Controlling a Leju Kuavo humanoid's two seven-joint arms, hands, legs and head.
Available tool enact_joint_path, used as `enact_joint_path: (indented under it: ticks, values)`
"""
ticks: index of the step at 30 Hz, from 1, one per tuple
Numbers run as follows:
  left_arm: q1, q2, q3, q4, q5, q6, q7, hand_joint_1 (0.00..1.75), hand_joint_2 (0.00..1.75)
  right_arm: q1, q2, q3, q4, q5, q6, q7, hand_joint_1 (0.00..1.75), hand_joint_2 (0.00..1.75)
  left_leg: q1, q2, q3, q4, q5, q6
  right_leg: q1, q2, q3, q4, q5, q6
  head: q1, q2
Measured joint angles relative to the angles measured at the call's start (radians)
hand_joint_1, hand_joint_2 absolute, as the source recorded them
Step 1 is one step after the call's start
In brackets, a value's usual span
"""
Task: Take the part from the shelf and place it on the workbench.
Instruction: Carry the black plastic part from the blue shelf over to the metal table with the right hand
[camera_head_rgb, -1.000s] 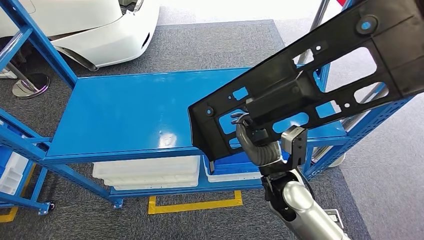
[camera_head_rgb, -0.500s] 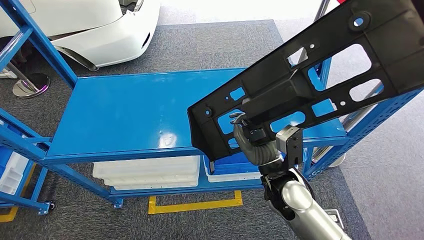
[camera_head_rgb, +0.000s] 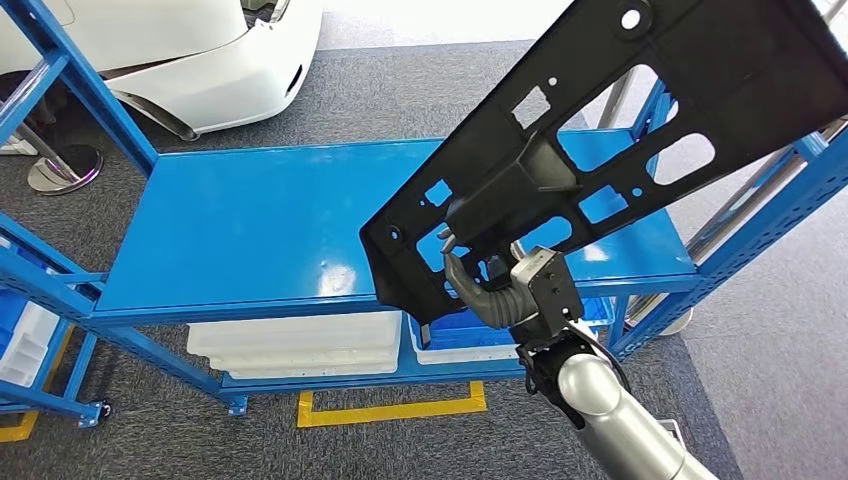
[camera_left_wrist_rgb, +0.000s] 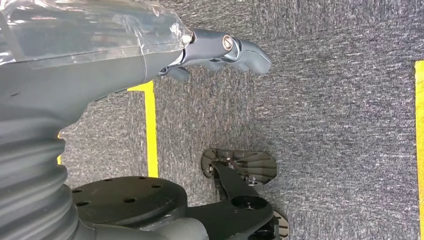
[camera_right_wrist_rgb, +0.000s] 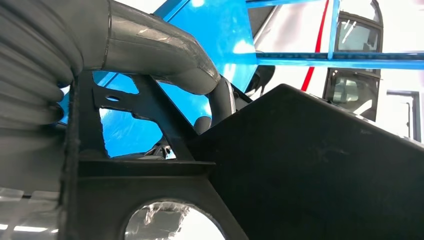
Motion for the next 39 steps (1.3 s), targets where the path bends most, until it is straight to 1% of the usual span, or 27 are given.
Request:
enact_joint_path:
  ticks: [11, 16, 18, 20, 21, 22, 23, 24, 26, 27, 28, 29, 30, 31, 32, 33, 34, 36, 37, 38, 39]
  values:
    - [0.005, 0.000, 0.006, 0.000, 0.044, -0.007, -0.022, 0.00, 1.75, -0.002, -0.001, 0.012, 0.001, 0.022, 0.006, 0.001, 1.75, 1.75, 0.000, 0.000, -0.001, 0.001, 0.000, 0.001, -0.001, 0.000, 0.000, 0.000, 0.000, 0.000, 0.003, 0.000]
    - [0.006, 0.001, 0.018, 0.000, 0.047, -0.015, -0.023, 0.00, 1.75, -0.003, -0.001, 0.021, 0.007, 0.028, 0.007, 0.004, 1.75, 1.75, -0.002, 0.000, -0.003, 0.006, -0.003, 0.005, -0.003, -0.002, 0.000, -0.001, 0.001, 0.002, -0.001, 0.000]
    - [0.006, 0.001, 0.021, 0.000, 0.047, -0.018, -0.023, 0.00, 1.75, -0.003, -0.001, 0.023, 0.009, 0.029, 0.008, 0.004, 1.75, 1.75, -0.003, 0.000, -0.005, 0.009, -0.004, 0.007, -0.005, -0.002, 0.000, -0.001, 0.002, 0.005, -0.002, 0.000]
    - [0.006, 0.002, 0.024, 0.000, 0.047, -0.025, -0.022, 0.00, 1.75, -0.004, 0.000, 0.026, 0.011, 0.030, 0.009, 0.004, 1.75, 1.75, -0.004, 0.000, -0.005, 0.010, 0.000, 0.013, -0.007, -0.003, 0.001, -0.003, 0.007, 0.012, -0.003, 0.000]
    - [0.006, 0.002, 0.024, 0.000, 0.047, -0.031, -0.021, 0.00, 1.75, -0.005, 0.000, 0.027, 0.011, 0.031, 0.009, 0.004, 1.75, 1.75, -0.001, 0.000, -0.003, 0.003, 0.007, 0.018, -0.008, -0.003, 0.001, -0.005, 0.008, 0.016, -0.004, 0.000]
    - [0.006, 0.002, 0.024, 0.000, 0.047, -0.037, -0.020, 0.00, 1.75, -0.006, 0.001, 0.028, 0.011, 0.032, 0.009, 0.004, 1.75, 1.75, 0.002, 0.001, -0.001, -0.006, 0.016, 0.023, -0.008, -0.003, -0.001, -0.001, 0.003, 0.021, -0.004, 0.000]
    - [0.005, 0.002, 0.025, 0.000, 0.047, -0.042, -0.019, 0.00, 1.75, -0.007, 0.001, 0.029, 0.012, 0.033, 0.009, 0.004, 1.75, 1.75, 0.005, 0.002, 0.001, -0.017, 0.024, 0.028, -0.007, -0.002, -0.007, 0.015, -0.013, 0.025, -0.002, 0.000]
    - [0.004, 0.003, 0.025, 0.000, 0.047, -0.045, -0.019, 0.00, 1.75, -0.008, 0.001, 0.029, 0.012, 0.033, 0.009, 0.004, 1.75, 1.75, 0.008, 0.003, 0.002, -0.026, 0.031, 0.030, -0.008, -0.002, -0.022, 0.050, -0.041, 0.028, 0.002, 0.000]
    - [0.005, 0.003, 0.025, 0.000, 0.047, -0.048, -0.018, 0.00, 1.75, -0.009, 0.001, 0.031, 0.014, 0.033, 0.009, 0.004, 1.75, 1.75, 0.009, 0.005, -0.005, -0.026, 0.036, 0.031, -0.013, -0.002, -0.069, 0.172, -0.109, 0.035, 0.015, 0.000]
    - [0.005, 0.003, 0.025, 0.000, 0.047, -0.049, -0.018, 0.00, 1.75, -0.009, 0.001, 0.032, 0.016, 0.033, 0.009, 0.005, 1.75, 1.75, 0.009, 0.006, -0.009, -0.024, 0.037, 0.030, -0.017, -0.002, -0.089, 0.227, -0.130, 0.040, 0.019, 0.000]
    - [0.005, 0.003, 0.025, 0.000, 0.047, -0.050, -0.018, 0.00, 1.75, -0.008, 0.001, 0.033, 0.018, 0.033, 0.009, 0.005, 1.75, 1.75, 0.011, 0.006, -0.014, -0.019, 0.037, 0.029, -0.021, -0.002, -0.095, 0.254, -0.132, 0.044, 0.023, 0.000]
    - [0.005, 0.003, 0.025, 0.000, 0.047, -0.050, -0.018, 0.00, 1.75, -0.008, 0.001, 0.034, 0.020, 0.033, 0.009, 0.006, 1.75, 1.75, 0.014, 0.006, -0.018, -0.015, 0.037, 0.027, -0.025, -0.002, -0.084, 0.243, -0.117, 0.049, 0.025, 0.000]
    - [0.005, 0.003, 0.025, 0.000, 0.047, -0.051, -0.018, 0.00, 1.75, -0.008, 0.001, 0.034, 0.021, 0.033, 0.009, 0.006, 1.75, 1.75, 0.017, 0.006, -0.022, -0.008, 0.036, 0.023, -0.029, -0.003, -0.054, 0.193, -0.087, 0.054, 0.028, 0.000]
    - [0.005, 0.003, 0.025, 0.000, 0.047, -0.052, -0.018, 0.00, 1.75, -0.009, 0.001, 0.034, 0.022, 0.033, 0.009, 0.007, 1.75, 1.75, 0.021, 0.005, -0.027, -0.001, 0.034, 0.017, -0.032, -0.003, -0.016, 0.124, -0.064, 0.059, 0.031, 0.000]
    - [0.005, 0.004, 0.025, 0.000, 0.047, -0.053, -0.018, 0.00, 1.75, -0.010, 0.001, 0.035, 0.023, 0.033, 0.009, 0.007, 1.75, 1.75, 0.023, 0.005, -0.033, 0.007, 0.032, 0.009, -0.033, 0.000, 0.014, 0.069, -0.047, 0.060, 0.036, 0.000]
    - [0.004, 0.005, 0.025, 0.000, 0.047, -0.053, -0.018, 0.00, 1.75, -0.010, 0.002, 0.035, 0.024, 0.033, 0.009, 0.007, 1.75, 1.75, 0.024, 0.004, -0.038, 0.014, 0.031, 0.000, -0.032, 0.004, 0.033, 0.031, -0.038, 0.057, 0.041, 0.000]
    - [0.004, 0.006, 0.025, 0.000, 0.047, -0.053, -0.018, 0.00, 1.75, -0.011, 0.002, 0.036, 0.025, 0.033, 0.009, 0.008, 1.75, 1.75, 0.022, 0.003, -0.042, 0.019, 0.031, -0.007, -0.031, 0.007, 0.037, 0.019, -0.040, 0.051, 0.041, 0.000]
    - [0.005, 0.006, 0.025, 0.000, 0.047, -0.050, -0.018, 0.00, 1.75, -0.011, 0.003, 0.036, 0.027, 0.033, 0.009, 0.008, 1.75, 1.75, 0.021, 0.000, -0.047, 0.023, 0.037, -0.022, -0.028, 0.010, 0.027, 0.022, -0.036, 0.033, 0.035, 0.000]
    - [0.005, 0.006, 0.025, 0.000, 0.047, -0.048, -0.018, 0.00, 1.75, -0.012, 0.003, 0.037, 0.027, 0.033, 0.009, 0.008, 1.75, 1.75, 0.023, 0.000, -0.050, 0.029, 0.033, -0.028, -0.027, 0.008, 0.023, 0.020, -0.033, 0.024, 0.030, 0.000]
    - [0.005, 0.007, 0.025, 0.000, 0.048, -0.046, -0.018, 0.00, 1.75, -0.013, 0.004, 0.037, 0.028, 0.033, 0.010, 0.008, 1.75, 1.75, 0.024, 0.001, -0.059, 0.047, 0.015, -0.032, -0.026, 0.007, 0.017, 0.019, -0.028, 0.015, 0.025, 0.000]
    - [0.005, 0.007, 0.025, 0.000, 0.048, -0.045, -0.018, 0.00, 1.75, -0.013, 0.004, 0.037, 0.028, 0.033, 0.011, 0.007, 1.75, 1.75, 0.025, 0.002, -0.073, 0.085, -0.018, -0.034, -0.025, 0.005, 0.011, 0.016, -0.022, 0.006, 0.019, 0.000]
